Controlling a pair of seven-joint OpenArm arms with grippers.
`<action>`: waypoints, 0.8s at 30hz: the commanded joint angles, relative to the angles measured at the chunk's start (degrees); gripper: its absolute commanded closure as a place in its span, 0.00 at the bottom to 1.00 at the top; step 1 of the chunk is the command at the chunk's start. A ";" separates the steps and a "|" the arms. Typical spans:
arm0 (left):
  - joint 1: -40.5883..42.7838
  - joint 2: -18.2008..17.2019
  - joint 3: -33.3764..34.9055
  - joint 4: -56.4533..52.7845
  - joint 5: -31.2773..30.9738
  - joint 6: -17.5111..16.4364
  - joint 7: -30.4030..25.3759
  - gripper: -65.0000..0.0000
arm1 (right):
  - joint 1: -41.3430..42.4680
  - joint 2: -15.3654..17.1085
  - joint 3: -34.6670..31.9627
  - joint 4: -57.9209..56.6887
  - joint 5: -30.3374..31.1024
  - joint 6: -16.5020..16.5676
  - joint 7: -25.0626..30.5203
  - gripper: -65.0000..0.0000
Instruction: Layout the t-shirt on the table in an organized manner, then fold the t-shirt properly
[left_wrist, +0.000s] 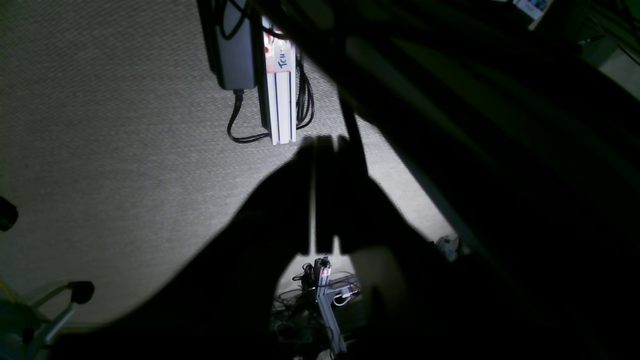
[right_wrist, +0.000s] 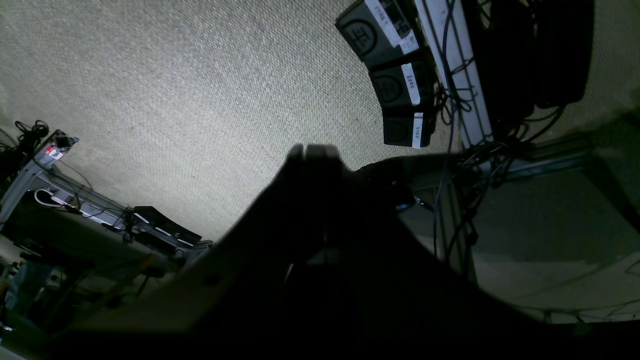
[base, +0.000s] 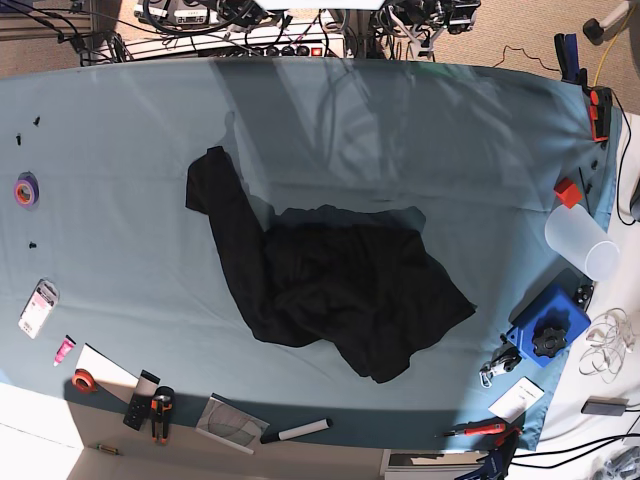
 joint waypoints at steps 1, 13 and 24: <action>0.31 0.92 0.00 0.17 -0.55 -1.29 0.55 1.00 | -0.17 0.15 0.11 0.26 0.07 0.35 -0.66 1.00; 0.31 0.94 0.00 0.17 -0.55 -1.31 0.55 1.00 | -0.17 0.13 0.11 0.28 0.07 0.33 -0.83 1.00; 0.33 0.52 0.00 0.24 -0.55 -1.29 0.57 1.00 | -0.17 0.15 0.11 0.28 0.07 0.33 -2.91 1.00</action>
